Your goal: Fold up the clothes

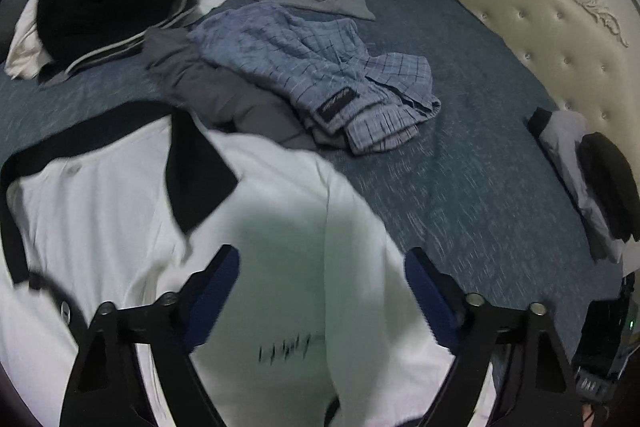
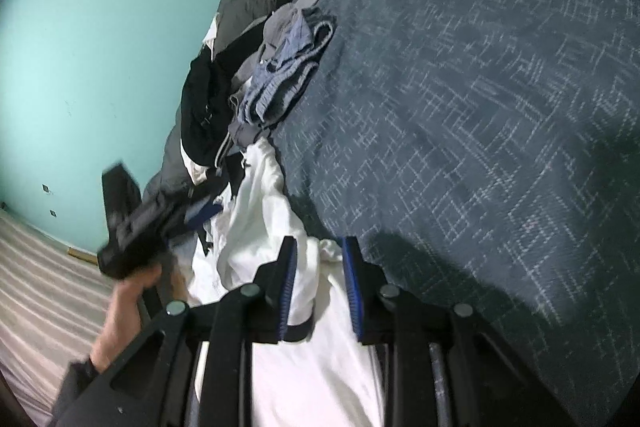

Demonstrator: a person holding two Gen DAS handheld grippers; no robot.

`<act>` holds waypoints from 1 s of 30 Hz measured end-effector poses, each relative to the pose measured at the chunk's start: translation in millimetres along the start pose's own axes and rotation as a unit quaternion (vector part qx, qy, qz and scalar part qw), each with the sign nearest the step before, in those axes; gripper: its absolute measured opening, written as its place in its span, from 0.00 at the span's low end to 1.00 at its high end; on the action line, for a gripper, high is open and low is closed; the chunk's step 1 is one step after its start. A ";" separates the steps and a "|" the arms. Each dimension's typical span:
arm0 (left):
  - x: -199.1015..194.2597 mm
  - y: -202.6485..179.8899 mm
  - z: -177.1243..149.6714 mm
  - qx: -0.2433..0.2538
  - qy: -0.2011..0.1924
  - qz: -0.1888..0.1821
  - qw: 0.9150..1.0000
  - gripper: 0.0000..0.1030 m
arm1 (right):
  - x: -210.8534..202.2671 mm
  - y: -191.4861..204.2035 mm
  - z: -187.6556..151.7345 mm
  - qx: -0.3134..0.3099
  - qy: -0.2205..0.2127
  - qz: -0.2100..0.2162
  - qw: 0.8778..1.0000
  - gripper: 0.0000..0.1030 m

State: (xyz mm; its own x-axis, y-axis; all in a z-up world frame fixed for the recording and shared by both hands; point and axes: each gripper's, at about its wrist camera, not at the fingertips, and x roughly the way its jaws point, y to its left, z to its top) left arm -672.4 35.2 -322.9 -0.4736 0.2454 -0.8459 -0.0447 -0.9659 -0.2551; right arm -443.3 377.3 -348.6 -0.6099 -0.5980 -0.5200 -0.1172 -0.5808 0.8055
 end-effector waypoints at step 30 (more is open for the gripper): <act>31.0 14.4 32.6 -0.037 0.004 -0.031 0.999 0.03 | 15.1 -11.7 3.8 0.009 0.018 -0.015 1.000 0.32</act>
State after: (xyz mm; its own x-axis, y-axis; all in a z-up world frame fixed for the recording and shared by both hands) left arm -716.3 26.1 -337.5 -0.4657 0.3054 -0.8306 -0.0081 -0.9400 -0.3411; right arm -454.1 377.2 -364.8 -0.5778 -0.5994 -0.5540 -0.1504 -0.5890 0.7940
